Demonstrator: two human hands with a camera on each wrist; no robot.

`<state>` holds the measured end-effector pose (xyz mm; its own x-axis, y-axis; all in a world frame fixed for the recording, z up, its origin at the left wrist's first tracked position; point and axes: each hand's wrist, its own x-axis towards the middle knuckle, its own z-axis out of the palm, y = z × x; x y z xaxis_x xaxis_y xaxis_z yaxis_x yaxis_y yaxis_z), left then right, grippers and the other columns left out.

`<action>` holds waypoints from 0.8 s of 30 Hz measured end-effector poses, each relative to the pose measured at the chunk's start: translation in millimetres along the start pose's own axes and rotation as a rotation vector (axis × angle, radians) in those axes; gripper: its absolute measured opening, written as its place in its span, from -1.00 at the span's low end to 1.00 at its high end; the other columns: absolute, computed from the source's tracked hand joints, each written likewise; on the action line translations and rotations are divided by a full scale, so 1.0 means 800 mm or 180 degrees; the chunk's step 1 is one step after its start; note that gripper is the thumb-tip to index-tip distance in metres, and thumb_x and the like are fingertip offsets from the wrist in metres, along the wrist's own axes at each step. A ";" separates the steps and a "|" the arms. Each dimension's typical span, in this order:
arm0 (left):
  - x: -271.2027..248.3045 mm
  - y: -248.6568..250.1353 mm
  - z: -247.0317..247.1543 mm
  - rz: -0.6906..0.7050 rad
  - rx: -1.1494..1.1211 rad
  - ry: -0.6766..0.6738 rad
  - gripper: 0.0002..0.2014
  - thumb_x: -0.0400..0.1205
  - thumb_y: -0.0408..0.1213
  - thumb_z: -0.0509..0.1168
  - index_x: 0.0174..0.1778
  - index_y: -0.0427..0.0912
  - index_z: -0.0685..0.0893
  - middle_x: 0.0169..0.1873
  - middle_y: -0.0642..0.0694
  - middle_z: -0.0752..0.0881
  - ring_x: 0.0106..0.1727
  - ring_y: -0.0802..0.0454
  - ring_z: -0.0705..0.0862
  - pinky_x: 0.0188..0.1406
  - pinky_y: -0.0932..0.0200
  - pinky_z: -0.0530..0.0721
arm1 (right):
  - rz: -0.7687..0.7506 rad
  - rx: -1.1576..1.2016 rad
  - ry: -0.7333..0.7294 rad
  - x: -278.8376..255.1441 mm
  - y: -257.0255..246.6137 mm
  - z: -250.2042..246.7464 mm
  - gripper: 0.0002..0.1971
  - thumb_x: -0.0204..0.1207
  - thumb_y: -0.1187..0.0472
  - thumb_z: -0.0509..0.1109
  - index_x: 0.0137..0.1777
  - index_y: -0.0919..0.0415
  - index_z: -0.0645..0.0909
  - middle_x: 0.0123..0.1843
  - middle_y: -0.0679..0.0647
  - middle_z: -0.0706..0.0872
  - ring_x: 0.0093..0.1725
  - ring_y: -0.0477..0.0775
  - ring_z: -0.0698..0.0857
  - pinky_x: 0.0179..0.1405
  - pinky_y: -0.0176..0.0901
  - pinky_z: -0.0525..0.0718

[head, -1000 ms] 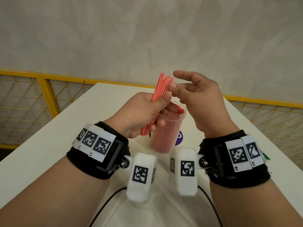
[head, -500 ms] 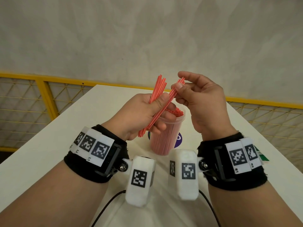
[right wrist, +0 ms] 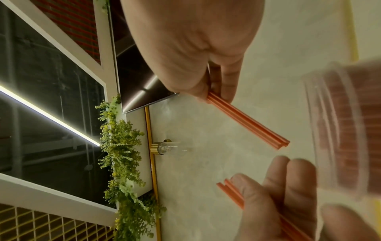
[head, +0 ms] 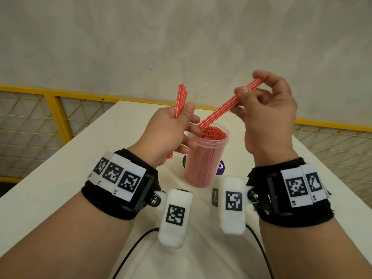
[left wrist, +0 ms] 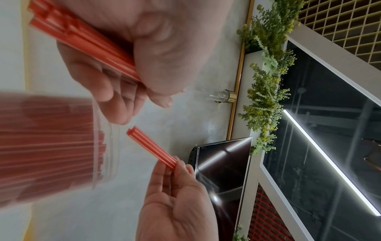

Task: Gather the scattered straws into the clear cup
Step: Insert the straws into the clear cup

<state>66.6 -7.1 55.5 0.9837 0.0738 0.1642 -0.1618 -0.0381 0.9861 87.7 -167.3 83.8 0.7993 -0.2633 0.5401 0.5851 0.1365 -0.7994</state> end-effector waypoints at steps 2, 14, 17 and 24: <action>0.001 -0.002 0.001 0.0021 0.0085 0.0113 -0.60 0.73 0.08 0.16 -0.03 -0.19 0.71 -0.32 -0.05 0.82 -0.60 0.07 0.64 -0.70 0.28 0.50 | -0.0130 -0.0127 0.0183 0.004 0.002 -0.005 -0.69 0.51 0.45 0.41 0.05 0.00 0.58 -0.47 -0.03 0.60 -0.28 -0.01 0.71 -0.23 -0.07 0.78; 0.003 -0.005 0.004 -0.0017 0.0288 0.0248 -0.60 0.73 0.08 0.16 -0.09 -0.15 0.74 -0.32 -0.02 0.77 -0.71 0.25 0.40 -0.72 0.35 0.31 | -0.0304 -0.1383 -0.0375 -0.001 0.031 -0.001 -0.68 0.50 0.36 0.42 0.06 -0.13 0.61 -0.36 0.04 0.70 -0.26 0.16 0.74 -0.10 0.09 0.76; 0.003 -0.005 0.003 -0.0025 0.0320 0.0227 -0.61 0.72 0.09 0.16 -0.09 -0.13 0.74 -0.33 0.01 0.76 -0.70 0.24 0.40 -0.70 0.33 0.31 | -0.0033 -0.2215 -0.1087 -0.005 0.035 -0.001 -0.84 0.52 0.23 0.44 -0.01 -0.06 0.75 -0.14 -0.05 0.80 -0.11 -0.04 0.75 -0.06 -0.17 0.64; 0.003 -0.006 0.003 -0.0034 0.0307 0.0184 -0.62 0.73 0.07 0.17 -0.09 -0.12 0.74 -0.37 0.05 0.75 -0.68 0.20 0.36 -0.70 0.32 0.31 | 0.0454 -0.2614 -0.1161 -0.006 0.044 -0.003 -0.85 0.48 0.14 0.41 -0.24 -0.09 0.79 -0.30 -0.40 0.56 -0.17 -0.20 0.58 -0.23 -0.36 0.46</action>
<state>70.2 -9.1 51.1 0.9786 0.1319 0.1578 -0.1403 -0.1327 0.9812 104.2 -163.5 52.9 0.9321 0.0414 0.3597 0.3074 -0.6155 -0.7257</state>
